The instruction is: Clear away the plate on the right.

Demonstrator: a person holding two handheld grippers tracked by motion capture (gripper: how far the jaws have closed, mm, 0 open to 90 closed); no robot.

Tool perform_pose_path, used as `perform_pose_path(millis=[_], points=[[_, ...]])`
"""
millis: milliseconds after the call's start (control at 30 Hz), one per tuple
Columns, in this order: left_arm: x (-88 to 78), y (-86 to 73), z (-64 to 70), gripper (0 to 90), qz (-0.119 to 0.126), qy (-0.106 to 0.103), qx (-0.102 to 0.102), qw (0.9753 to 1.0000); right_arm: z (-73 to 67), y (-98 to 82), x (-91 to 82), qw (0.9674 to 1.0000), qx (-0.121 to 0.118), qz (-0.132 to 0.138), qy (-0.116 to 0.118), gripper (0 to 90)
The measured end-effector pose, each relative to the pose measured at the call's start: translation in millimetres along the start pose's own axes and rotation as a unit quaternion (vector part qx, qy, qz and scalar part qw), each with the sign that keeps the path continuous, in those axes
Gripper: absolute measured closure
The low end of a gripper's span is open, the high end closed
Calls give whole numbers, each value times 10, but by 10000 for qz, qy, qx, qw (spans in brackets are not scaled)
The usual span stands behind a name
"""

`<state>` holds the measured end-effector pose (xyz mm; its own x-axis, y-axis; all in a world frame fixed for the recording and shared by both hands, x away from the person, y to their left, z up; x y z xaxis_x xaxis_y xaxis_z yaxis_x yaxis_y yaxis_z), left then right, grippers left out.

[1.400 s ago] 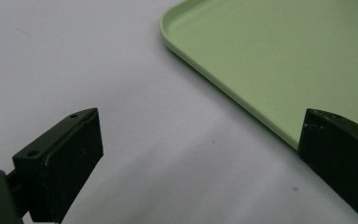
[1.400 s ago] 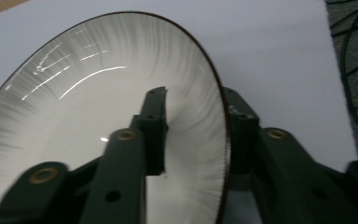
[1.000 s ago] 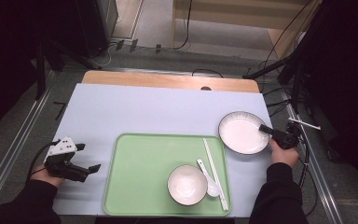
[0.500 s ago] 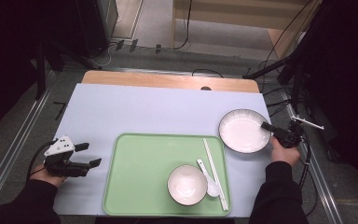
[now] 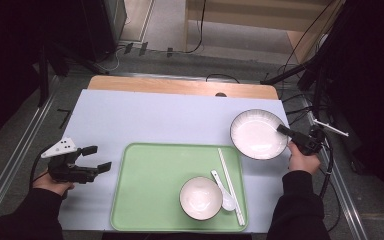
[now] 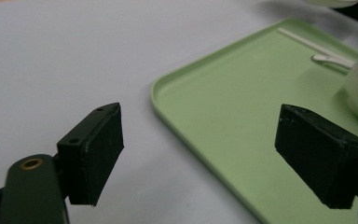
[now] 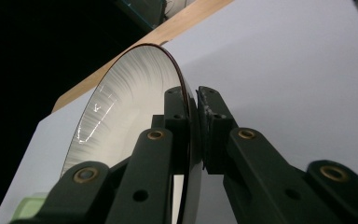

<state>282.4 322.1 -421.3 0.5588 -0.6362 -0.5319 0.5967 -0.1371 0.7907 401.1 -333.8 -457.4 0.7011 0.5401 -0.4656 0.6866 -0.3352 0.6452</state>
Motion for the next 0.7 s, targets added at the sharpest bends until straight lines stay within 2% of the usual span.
perform_pose_path(millis=[133, 200, 233, 267, 300, 333, 433, 567, 700], points=[[25, 94, 19, 130, -28, 93, -218, 9997, -124, 20, 24, 9999, -89, -26, 113, 842], [56, 147, 12, 130, -78, 230, -550, 9982, -189, 27, 35, 9998, -95, -45, 165, 842], [66, 168, 12, 143, -92, 287, -651, 9974, -212, 33, 53, 9997, -150, -11, 207, 841], [65, 184, 23, 168, -117, 178, -658, 9976, -249, 35, 57, 9996, -99, -58, 247, 841], [69, 200, 44, 174, -91, 143, -563, 9983, -271, 38, 71, 9995, -149, -50, 276, 841], [74, 216, 63, 175, -89, 196, -469, 9987, -299, 38, 84, 9994, -140, -62, 302, 841], [88, 269, 100, 129, -57, -53, -422, 9991, -397, 43, 129, 9990, -203, -116, 371, 841], [136, 360, 151, 151, -154, 36, -407, 9990, -548, 40, 211, 9982, -327, -224, 445, 840], [211, 440, 231, 149, -86, 115, -197, 9997, -715, 35, 298, 9971, -396, -317, 570, 840]])
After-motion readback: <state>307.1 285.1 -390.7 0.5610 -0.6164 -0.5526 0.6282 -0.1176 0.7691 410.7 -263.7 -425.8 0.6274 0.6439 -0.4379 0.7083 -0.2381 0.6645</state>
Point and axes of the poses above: each handheld gripper's, and its own axes: x roughly forward along the jaws, y roughly out of its top, z roughly to its right, the point moved 2 cm from there along x, roughly forward along the jaws, and after that the axes turned 8 degrees about -x, right-handed, at the moved point
